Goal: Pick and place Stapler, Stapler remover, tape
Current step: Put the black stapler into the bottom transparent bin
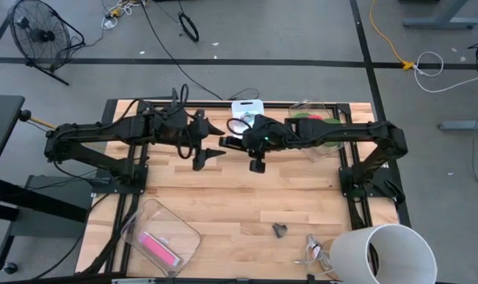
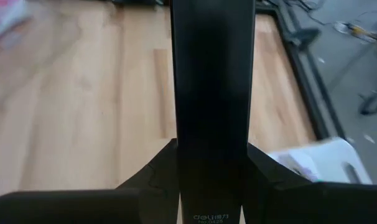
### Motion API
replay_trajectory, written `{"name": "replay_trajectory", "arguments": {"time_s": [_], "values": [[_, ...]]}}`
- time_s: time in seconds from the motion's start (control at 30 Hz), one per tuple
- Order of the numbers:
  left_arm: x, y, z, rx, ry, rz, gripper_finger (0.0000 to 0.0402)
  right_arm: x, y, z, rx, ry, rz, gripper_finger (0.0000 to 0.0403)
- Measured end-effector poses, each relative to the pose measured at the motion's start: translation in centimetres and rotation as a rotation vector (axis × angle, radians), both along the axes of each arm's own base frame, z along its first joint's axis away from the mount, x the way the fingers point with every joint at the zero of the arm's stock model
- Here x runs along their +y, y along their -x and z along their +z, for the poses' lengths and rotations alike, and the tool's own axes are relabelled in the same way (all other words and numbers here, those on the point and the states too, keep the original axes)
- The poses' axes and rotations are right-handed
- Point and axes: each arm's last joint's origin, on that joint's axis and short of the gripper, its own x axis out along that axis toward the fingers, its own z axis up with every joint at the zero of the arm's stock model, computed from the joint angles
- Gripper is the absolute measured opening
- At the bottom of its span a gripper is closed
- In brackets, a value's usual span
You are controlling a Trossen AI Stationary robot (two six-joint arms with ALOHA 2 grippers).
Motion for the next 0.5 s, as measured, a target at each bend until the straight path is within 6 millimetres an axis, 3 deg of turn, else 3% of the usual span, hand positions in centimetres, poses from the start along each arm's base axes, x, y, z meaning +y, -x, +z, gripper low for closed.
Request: {"name": "replay_trajectory", "arguments": {"time_s": [0.5], "values": [[0.0,0.3,-0.7,0.076,-0.024,0.004,0.0297,0.0,-1.8,0.0,-0.044,-0.04,0.049,0.0107]]}}
